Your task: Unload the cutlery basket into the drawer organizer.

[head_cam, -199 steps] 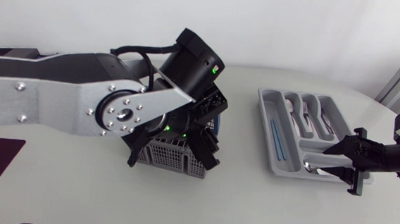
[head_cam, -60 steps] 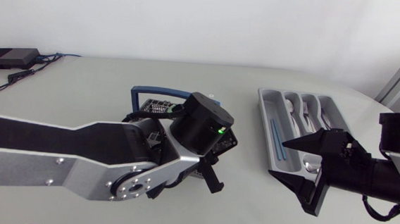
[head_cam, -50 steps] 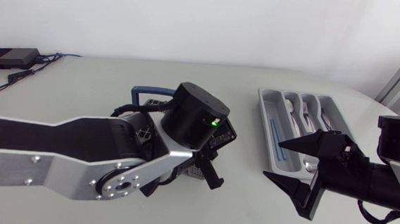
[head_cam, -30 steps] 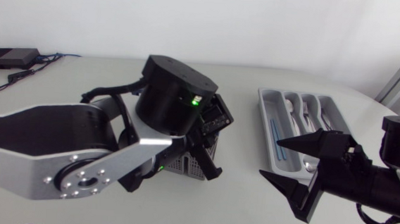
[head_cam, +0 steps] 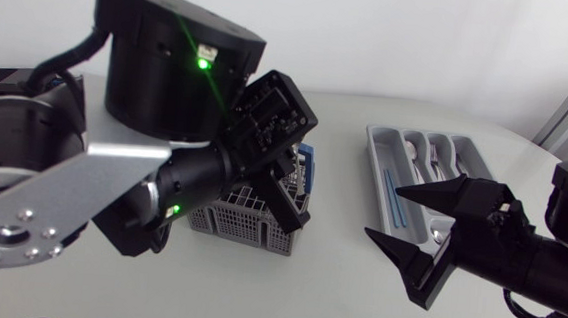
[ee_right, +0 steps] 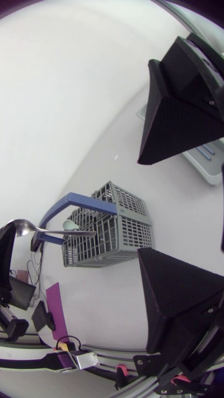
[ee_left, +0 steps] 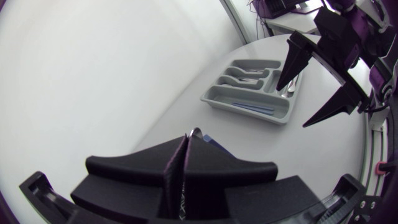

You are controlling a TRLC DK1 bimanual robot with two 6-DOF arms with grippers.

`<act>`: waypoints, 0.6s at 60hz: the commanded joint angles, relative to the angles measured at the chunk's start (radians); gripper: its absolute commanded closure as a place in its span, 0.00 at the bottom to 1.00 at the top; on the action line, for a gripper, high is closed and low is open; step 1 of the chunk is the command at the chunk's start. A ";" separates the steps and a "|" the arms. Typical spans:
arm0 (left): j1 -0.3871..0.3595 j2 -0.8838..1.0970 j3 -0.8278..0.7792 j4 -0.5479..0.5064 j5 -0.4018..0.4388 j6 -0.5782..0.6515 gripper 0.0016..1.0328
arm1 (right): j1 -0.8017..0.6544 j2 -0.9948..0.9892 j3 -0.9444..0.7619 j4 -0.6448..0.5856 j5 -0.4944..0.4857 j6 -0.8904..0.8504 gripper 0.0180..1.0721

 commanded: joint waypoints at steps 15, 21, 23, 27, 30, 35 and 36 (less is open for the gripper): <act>0.111 0.072 0.179 -0.108 0.212 -0.215 0.88 | 0.072 -0.012 0.031 0.062 0.106 0.091 0.09; 0.138 0.119 0.218 -0.131 0.269 -0.272 0.88 | 0.126 -0.015 0.036 0.076 0.172 0.103 0.09; 0.141 0.130 0.225 -0.133 0.276 -0.283 0.88 | 0.143 -0.016 0.039 0.080 0.192 0.109 0.09; 0.148 0.156 0.245 -0.147 0.299 -0.306 0.88 | 0.184 -0.016 0.046 0.091 0.252 0.117 0.09; 0.152 0.179 0.264 -0.161 0.322 -0.329 0.88 | 0.224 -0.015 0.050 0.111 0.310 0.118 0.09; 0.166 0.210 0.294 -0.184 0.361 -0.361 0.88 | 0.282 -0.007 0.053 0.137 0.385 0.121 0.09; 0.167 0.216 0.302 -0.191 0.370 -0.369 0.88 | 0.292 -0.004 0.053 0.142 0.396 0.123 0.09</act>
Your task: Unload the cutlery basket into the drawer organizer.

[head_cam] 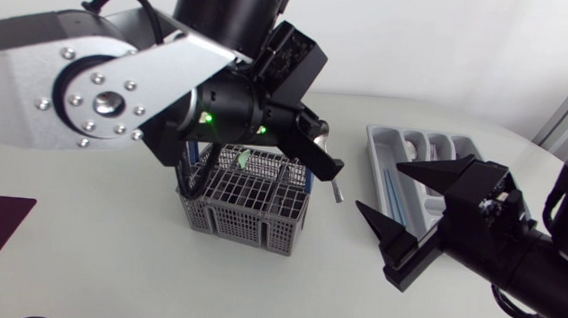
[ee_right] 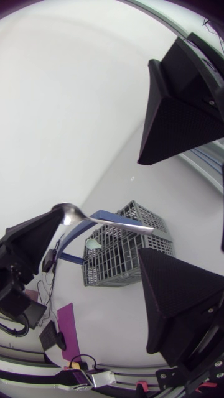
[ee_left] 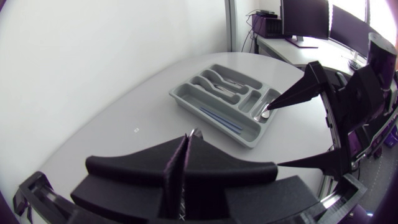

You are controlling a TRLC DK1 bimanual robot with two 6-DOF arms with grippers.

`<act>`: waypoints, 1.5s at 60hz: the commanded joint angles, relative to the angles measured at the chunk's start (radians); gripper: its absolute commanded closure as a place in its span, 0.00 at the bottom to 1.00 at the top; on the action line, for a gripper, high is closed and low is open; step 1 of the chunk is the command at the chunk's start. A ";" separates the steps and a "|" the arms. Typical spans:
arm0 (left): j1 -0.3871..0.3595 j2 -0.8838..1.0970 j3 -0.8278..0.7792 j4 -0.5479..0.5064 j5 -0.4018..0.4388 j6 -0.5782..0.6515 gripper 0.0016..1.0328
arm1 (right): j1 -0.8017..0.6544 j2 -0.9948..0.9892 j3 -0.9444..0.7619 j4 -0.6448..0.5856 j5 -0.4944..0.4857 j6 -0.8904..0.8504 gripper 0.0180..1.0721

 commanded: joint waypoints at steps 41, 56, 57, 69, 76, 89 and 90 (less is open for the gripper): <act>0.002 0.151 0.188 -0.089 0.119 -0.124 0.88 | 0.057 0.233 0.118 0.138 0.106 0.080 0.18; 0.002 0.154 0.196 -0.095 0.129 -0.135 0.88 | 0.032 0.281 0.107 0.210 0.112 0.085 0.29; 0.002 0.154 0.196 -0.095 0.131 -0.135 0.88 | 0.032 0.282 0.101 0.221 0.116 0.085 0.31; 0.008 0.157 0.193 -0.086 0.145 -0.140 0.88 | 0.064 0.296 0.081 0.264 0.176 0.085 0.44; 0.013 0.156 0.193 -0.078 0.145 -0.138 0.88 | 0.078 0.314 0.075 0.261 0.178 0.086 0.44; 0.016 0.157 0.195 -0.064 0.145 -0.138 0.88 | 0.090 0.317 0.061 0.246 0.184 0.091 0.47; 0.016 0.159 0.193 -0.064 0.145 -0.138 0.88 | 0.090 0.317 0.059 0.246 0.184 0.091 0.49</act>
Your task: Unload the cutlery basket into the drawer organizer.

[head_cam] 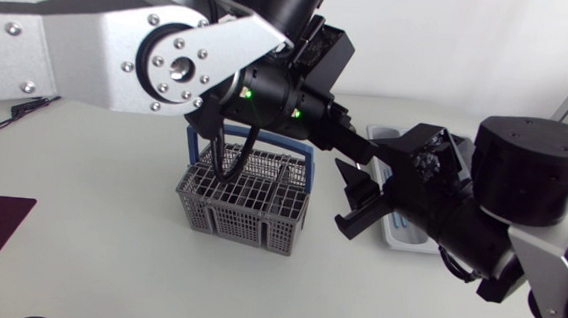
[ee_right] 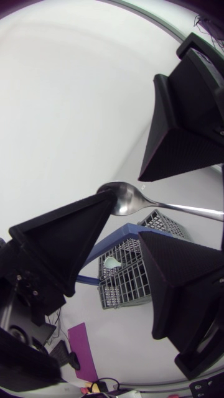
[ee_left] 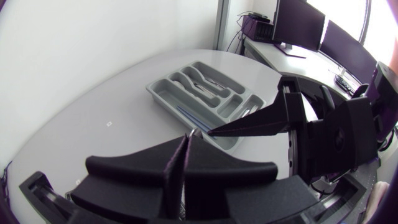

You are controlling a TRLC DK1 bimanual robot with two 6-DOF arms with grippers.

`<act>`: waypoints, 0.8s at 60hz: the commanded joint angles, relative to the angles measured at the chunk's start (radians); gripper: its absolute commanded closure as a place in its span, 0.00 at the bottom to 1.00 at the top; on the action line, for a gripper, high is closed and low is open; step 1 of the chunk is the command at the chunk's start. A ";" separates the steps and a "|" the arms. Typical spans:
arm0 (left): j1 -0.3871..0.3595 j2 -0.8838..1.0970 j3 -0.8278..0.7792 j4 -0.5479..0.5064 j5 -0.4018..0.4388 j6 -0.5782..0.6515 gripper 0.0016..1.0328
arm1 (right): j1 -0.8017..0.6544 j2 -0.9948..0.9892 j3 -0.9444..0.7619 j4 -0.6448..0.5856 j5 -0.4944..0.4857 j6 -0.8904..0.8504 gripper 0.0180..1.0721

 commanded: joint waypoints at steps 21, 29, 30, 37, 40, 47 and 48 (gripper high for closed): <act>0.001 0.019 0.031 0.014 0.007 -0.022 0.88 | 0.008 0.013 -0.030 -0.022 0.010 0.031 0.60; -0.002 0.019 0.031 0.014 0.007 -0.022 0.88 | 0.008 0.018 -0.021 -0.031 0.010 0.032 0.66; -0.003 0.019 0.031 0.014 0.007 -0.022 0.88 | 0.008 0.018 -0.019 -0.031 0.010 0.032 0.66; -0.005 0.019 0.029 0.014 0.007 -0.022 0.88 | 0.013 0.027 -0.010 -0.038 0.009 0.032 0.83; -0.005 0.017 0.028 0.014 0.007 -0.022 0.88 | 0.015 0.029 -0.002 -0.048 0.001 0.031 0.92; -0.003 0.017 0.024 0.014 0.008 -0.022 0.88 | 0.016 0.030 0.005 -0.060 -0.006 0.031 0.95; -0.003 0.017 0.024 0.014 0.008 -0.022 0.88 | 0.016 0.032 0.007 -0.061 -0.008 0.031 0.95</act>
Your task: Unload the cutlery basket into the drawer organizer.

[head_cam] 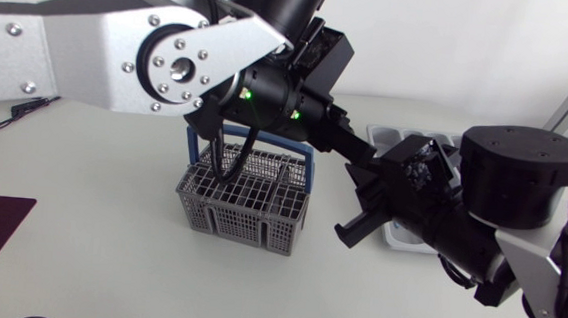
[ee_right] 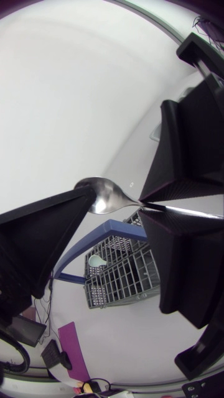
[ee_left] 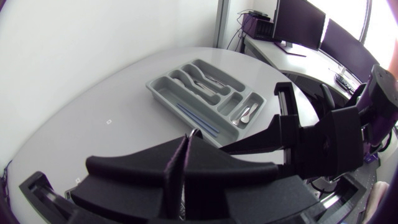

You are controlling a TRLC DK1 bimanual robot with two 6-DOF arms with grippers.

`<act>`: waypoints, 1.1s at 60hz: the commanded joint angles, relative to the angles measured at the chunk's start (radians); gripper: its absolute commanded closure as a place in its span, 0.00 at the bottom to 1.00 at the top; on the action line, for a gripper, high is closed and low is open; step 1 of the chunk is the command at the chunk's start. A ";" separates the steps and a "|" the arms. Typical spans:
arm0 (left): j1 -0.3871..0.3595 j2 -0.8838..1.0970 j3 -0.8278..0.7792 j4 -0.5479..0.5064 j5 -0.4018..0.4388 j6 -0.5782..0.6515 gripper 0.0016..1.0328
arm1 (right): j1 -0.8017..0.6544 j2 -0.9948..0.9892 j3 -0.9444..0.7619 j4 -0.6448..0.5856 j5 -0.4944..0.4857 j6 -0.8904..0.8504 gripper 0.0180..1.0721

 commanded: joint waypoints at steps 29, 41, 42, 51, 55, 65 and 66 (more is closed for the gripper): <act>-0.005 0.011 0.034 0.024 0.016 -0.025 0.80 | 0.016 -0.005 0.032 -0.099 -0.078 0.025 0.95; 0.003 -0.011 0.034 0.022 0.016 -0.027 0.54 | 0.031 -0.009 0.040 -0.136 -0.087 0.025 0.95; 0.003 -0.014 0.035 0.022 0.016 -0.027 0.49 | 0.031 -0.013 0.040 -0.138 -0.090 0.025 0.95; 0.021 -0.041 0.044 0.022 0.016 -0.027 0.33 | 0.030 -0.034 0.038 -0.181 -0.121 0.022 0.95; 0.037 -0.053 0.049 0.022 0.016 -0.027 0.32 | 0.023 -0.049 0.034 -0.207 -0.136 0.011 0.95; 0.092 -0.107 0.051 0.019 0.019 -0.010 0.28 | -0.104 -0.100 0.026 -0.280 -0.275 -0.053 0.95; 0.095 -0.110 0.051 0.018 0.019 -0.010 0.28 | -0.122 -0.103 0.028 -0.291 -0.296 -0.060 0.95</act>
